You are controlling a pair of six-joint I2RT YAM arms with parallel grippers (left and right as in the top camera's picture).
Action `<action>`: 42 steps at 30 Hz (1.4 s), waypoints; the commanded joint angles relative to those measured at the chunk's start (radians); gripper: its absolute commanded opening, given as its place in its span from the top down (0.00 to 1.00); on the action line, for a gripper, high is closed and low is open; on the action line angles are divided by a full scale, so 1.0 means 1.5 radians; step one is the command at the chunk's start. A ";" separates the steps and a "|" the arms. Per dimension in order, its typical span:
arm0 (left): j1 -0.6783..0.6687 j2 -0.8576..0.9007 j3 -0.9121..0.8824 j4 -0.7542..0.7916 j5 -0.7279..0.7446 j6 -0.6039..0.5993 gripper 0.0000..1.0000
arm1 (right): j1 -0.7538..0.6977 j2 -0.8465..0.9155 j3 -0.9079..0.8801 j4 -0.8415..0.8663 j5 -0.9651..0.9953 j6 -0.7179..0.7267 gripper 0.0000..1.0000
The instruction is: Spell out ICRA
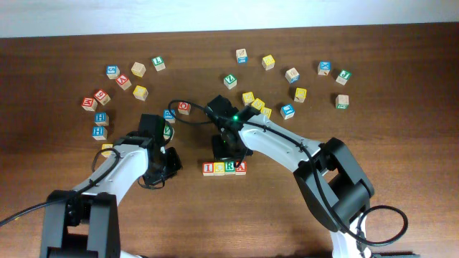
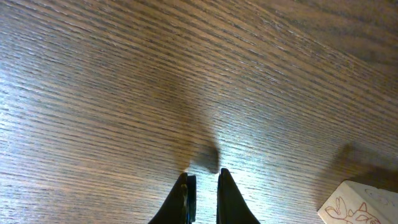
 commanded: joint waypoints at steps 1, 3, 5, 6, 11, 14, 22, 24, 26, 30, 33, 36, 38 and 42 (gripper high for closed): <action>0.005 0.001 -0.001 -0.002 -0.010 0.004 0.94 | -0.001 0.005 0.006 -0.005 -0.009 0.005 0.96; 0.005 0.001 -0.001 -0.002 -0.010 0.004 0.94 | -0.001 0.005 0.006 -0.008 -0.009 0.005 0.96; 0.005 0.001 -0.001 -0.002 -0.010 0.004 0.94 | -0.001 0.005 0.006 -0.008 -0.014 0.005 0.96; 0.005 0.001 -0.001 -0.002 -0.010 0.004 0.94 | -0.001 0.005 0.006 -0.008 -0.014 0.005 0.96; 0.005 0.001 -0.001 -0.002 -0.010 0.004 0.94 | -0.001 0.005 0.006 -0.008 -0.026 0.005 0.96; 0.005 0.001 -0.001 -0.002 -0.010 0.004 0.94 | -0.001 0.005 0.006 -0.016 -0.026 0.005 0.96; 0.005 0.001 -0.001 -0.002 -0.010 0.004 0.94 | -0.001 0.005 0.006 -0.018 -0.026 0.005 0.96; 0.005 0.001 -0.001 -0.002 -0.010 0.004 0.94 | -0.001 0.005 0.006 -0.018 -0.027 0.005 0.96; 0.005 0.001 -0.001 -0.002 -0.010 0.004 0.94 | -0.001 0.005 0.006 -0.019 -0.029 0.005 0.96; 0.005 0.001 -0.001 -0.002 -0.009 0.004 0.95 | -0.001 0.005 0.006 -0.025 -0.029 0.005 0.96; 0.005 0.001 -0.001 -0.002 -0.010 0.004 0.94 | -0.001 0.005 0.006 -0.025 -0.028 0.005 0.96; 0.005 0.001 -0.001 -0.002 -0.010 0.004 0.94 | -0.001 0.005 0.006 -0.021 -0.028 0.005 0.96; 0.005 0.001 -0.001 -0.002 -0.009 0.004 0.95 | -0.001 0.005 0.006 -0.005 -0.028 0.005 0.96; 0.005 0.001 -0.001 -0.001 -0.006 0.004 1.00 | -0.025 0.005 0.029 -0.003 -0.005 -0.003 0.96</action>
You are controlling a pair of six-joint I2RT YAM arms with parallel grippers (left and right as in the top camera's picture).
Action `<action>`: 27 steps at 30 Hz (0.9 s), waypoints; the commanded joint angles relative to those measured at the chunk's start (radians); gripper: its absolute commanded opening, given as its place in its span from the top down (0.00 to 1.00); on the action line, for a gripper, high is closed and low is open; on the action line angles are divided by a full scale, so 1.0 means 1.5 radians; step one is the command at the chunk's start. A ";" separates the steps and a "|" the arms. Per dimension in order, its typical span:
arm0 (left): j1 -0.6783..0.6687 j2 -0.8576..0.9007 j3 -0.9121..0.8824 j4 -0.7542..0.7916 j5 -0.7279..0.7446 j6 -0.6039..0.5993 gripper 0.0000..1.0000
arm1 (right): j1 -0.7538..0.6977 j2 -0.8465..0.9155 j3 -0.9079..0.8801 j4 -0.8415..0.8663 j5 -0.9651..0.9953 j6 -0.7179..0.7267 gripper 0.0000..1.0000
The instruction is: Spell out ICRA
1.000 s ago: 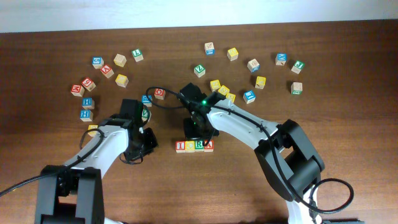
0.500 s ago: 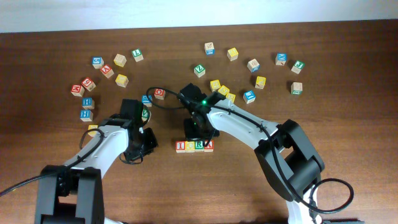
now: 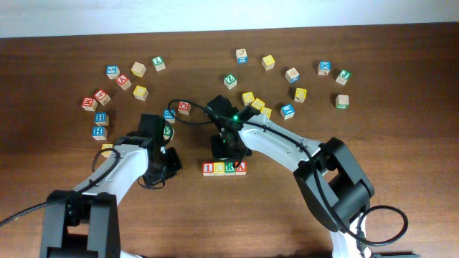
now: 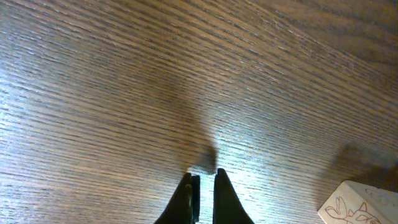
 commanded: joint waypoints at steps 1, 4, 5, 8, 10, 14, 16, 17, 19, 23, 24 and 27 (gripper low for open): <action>0.004 0.001 -0.001 -0.001 -0.004 0.003 1.00 | -0.044 0.005 0.050 -0.027 0.019 -0.008 0.96; 0.003 0.001 -0.001 0.002 -0.002 0.003 1.00 | -0.125 0.005 0.130 -0.144 0.020 -0.058 0.96; 0.003 0.001 -0.001 0.004 0.009 0.005 1.00 | -0.149 0.005 0.140 -0.190 0.022 -0.071 0.96; -0.014 0.001 -0.001 0.032 0.050 0.034 1.00 | -0.197 0.005 0.111 -0.330 0.031 -0.095 0.96; -0.045 0.001 -0.001 0.045 0.050 0.033 1.00 | -0.185 0.005 0.055 -0.327 0.027 -0.095 0.96; -0.089 0.001 -0.001 0.057 0.052 0.033 1.00 | -0.142 0.005 -0.019 -0.233 -0.070 -0.092 0.96; -0.099 0.001 -0.001 0.067 0.051 0.030 1.00 | -0.120 0.005 -0.020 -0.213 -0.074 -0.092 0.96; -0.099 0.001 -0.001 0.069 0.056 0.028 1.00 | -0.115 0.005 -0.020 -0.213 -0.074 -0.086 0.96; -0.099 0.001 -0.001 0.072 0.072 0.028 1.00 | -0.112 0.005 -0.020 -0.210 -0.075 -0.086 0.96; -0.102 0.001 -0.001 0.075 0.074 0.028 1.00 | -0.108 0.005 -0.020 -0.185 -0.099 -0.075 0.96; -0.102 0.001 -0.001 0.074 0.076 0.028 1.00 | -0.105 0.005 -0.020 -0.180 -0.106 -0.075 0.96; -0.102 0.001 -0.001 0.074 0.090 0.029 1.00 | -0.104 0.005 -0.020 -0.176 -0.114 -0.074 0.96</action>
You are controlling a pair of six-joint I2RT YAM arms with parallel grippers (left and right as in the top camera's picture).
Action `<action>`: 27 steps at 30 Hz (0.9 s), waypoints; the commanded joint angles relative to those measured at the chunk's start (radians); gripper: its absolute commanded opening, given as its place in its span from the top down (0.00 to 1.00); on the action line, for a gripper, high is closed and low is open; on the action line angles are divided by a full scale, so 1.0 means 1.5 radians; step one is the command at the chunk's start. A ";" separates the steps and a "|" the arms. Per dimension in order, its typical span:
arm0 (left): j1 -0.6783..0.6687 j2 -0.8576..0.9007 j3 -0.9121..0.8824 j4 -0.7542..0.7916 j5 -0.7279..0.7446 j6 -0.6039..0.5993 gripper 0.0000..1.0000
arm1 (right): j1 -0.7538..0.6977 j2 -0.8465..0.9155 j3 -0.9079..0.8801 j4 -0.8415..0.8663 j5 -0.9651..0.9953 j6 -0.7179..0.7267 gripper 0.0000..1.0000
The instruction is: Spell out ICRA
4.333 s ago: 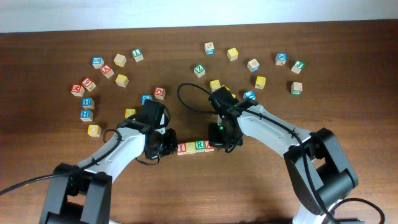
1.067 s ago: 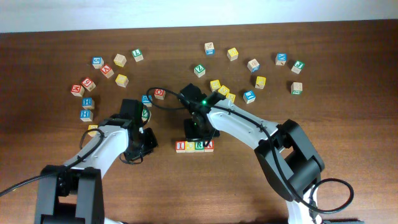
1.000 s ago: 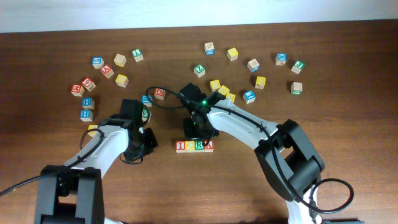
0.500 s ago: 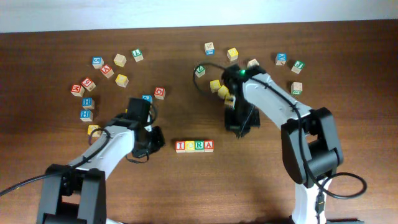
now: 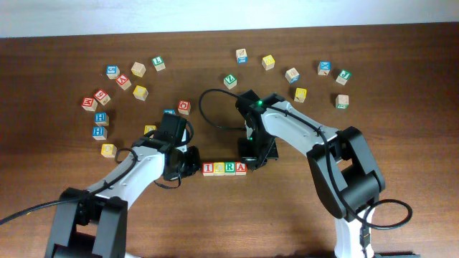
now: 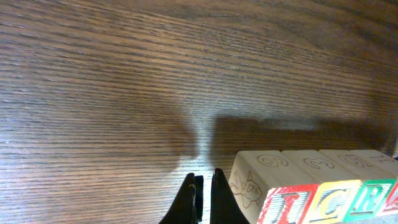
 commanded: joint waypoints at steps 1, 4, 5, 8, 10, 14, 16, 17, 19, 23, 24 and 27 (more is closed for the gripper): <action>-0.005 0.001 -0.001 0.003 0.029 0.006 1.00 | 0.006 -0.005 -0.003 0.003 -0.020 0.005 0.96; -0.020 0.001 -0.001 0.004 0.031 0.006 1.00 | 0.006 -0.005 -0.003 0.008 -0.033 0.005 0.95; -0.021 0.001 -0.001 0.004 0.031 0.006 1.00 | 0.006 -0.005 -0.003 0.008 -0.043 0.005 0.96; -0.021 0.001 -0.001 0.005 0.031 0.006 1.00 | 0.006 -0.005 -0.003 0.008 -0.049 0.005 0.96; -0.021 0.001 -0.001 0.005 0.031 0.006 1.00 | 0.006 -0.005 -0.003 0.010 -0.049 0.005 0.96; -0.021 0.001 -0.001 0.005 0.031 0.006 1.00 | 0.006 -0.005 -0.003 0.012 -0.049 0.005 0.96; -0.021 0.001 -0.001 0.004 0.031 0.006 1.00 | 0.006 -0.005 -0.003 0.013 -0.048 0.005 0.96; -0.021 0.001 -0.001 0.004 0.031 0.006 1.00 | 0.006 -0.005 -0.003 0.013 -0.048 0.005 0.96; -0.021 0.001 -0.001 0.004 0.031 0.006 1.00 | 0.005 -0.005 -0.003 0.013 -0.046 0.005 0.96; -0.021 0.001 -0.001 0.001 0.031 0.006 1.00 | 0.005 -0.005 -0.003 0.021 -0.044 0.005 0.96; -0.021 0.001 -0.001 0.001 0.031 0.006 1.00 | 0.005 -0.005 -0.003 0.025 -0.044 0.005 0.96; -0.021 0.001 -0.001 0.001 0.031 0.006 1.00 | 0.005 -0.005 -0.003 0.026 -0.044 0.005 0.96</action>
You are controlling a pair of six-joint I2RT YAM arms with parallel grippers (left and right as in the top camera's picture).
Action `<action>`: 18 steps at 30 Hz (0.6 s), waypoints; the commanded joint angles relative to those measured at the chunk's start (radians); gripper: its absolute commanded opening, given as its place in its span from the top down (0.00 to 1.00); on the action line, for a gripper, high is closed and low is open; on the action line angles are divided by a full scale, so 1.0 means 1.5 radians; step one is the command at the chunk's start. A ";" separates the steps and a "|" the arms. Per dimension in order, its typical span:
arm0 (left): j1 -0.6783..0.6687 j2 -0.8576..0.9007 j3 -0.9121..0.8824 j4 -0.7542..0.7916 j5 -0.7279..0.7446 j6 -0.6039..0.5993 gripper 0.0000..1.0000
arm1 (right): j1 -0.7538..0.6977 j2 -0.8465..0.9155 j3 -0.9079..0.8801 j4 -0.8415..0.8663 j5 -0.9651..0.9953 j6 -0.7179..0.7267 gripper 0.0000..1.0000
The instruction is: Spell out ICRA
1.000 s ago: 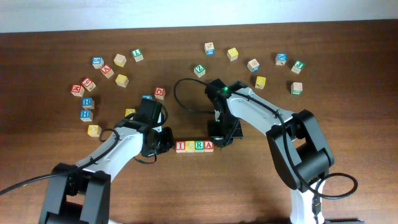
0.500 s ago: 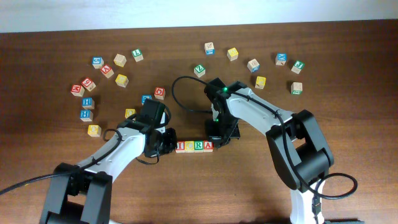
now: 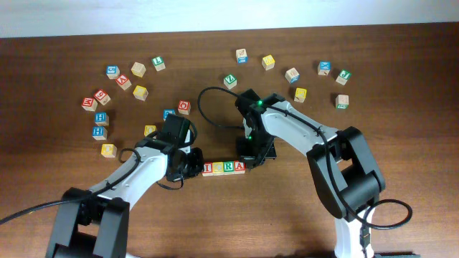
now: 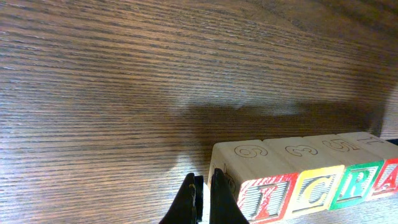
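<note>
Four letter blocks stand in a row reading I, C, R, A at the middle front of the table. In the left wrist view the I block is nearest, then C, R and A. My left gripper is shut and empty, and its right finger touches the left end of the I block. My right gripper sits low at the A end of the row, and its jaws are hidden under the arm.
Loose letter blocks lie scattered across the back: a cluster at the left, a red block behind my left arm, a yellow block at the left, and more at the right. Table edge runs along the back.
My left gripper has shifted right; its finger was a small gap away from the I block and now touches it. The right arm and the row look unchanged.
At first my left gripper sat well left of the row, its jaws slightly apart over bare wood, and the right gripper was just behind the row. The left jaws then narrowed. Later the left gripper stood by the I end and the right at the A end, where both remain.
</note>
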 commanded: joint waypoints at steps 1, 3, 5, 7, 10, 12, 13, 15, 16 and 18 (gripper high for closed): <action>-0.002 0.001 -0.001 0.002 0.015 0.006 1.00 | 0.006 -0.005 -0.003 0.005 -0.019 0.004 0.96; -0.002 0.001 -0.001 0.002 0.013 0.006 1.00 | 0.006 -0.005 -0.003 0.002 -0.019 0.004 0.96; -0.002 0.001 -0.001 0.002 0.013 0.006 1.00 | 0.006 -0.005 -0.003 0.001 -0.019 0.004 0.96; -0.002 0.001 -0.001 0.002 0.010 0.006 1.00 | 0.006 -0.005 -0.003 0.002 -0.019 0.004 0.96; -0.002 0.001 -0.001 0.002 0.010 0.006 0.96 | 0.006 -0.005 -0.003 0.002 -0.019 0.004 0.83; -0.002 0.001 -0.001 0.002 0.010 0.006 0.93 | 0.006 -0.005 -0.003 -0.002 -0.019 0.004 0.79; -0.002 0.001 -0.001 0.002 0.010 0.006 0.92 | 0.005 -0.005 -0.003 -0.004 -0.019 0.004 0.78; -0.002 0.001 -0.001 0.002 0.010 0.006 0.92 | 0.005 -0.005 -0.003 -0.007 -0.018 0.004 0.74; -0.002 0.001 -0.001 0.002 0.010 0.007 0.92 | 0.004 -0.005 -0.003 -0.009 -0.013 0.004 0.66; -0.002 0.001 -0.001 0.002 0.010 0.011 0.93 | 0.004 -0.005 0.004 -0.032 0.024 0.004 0.43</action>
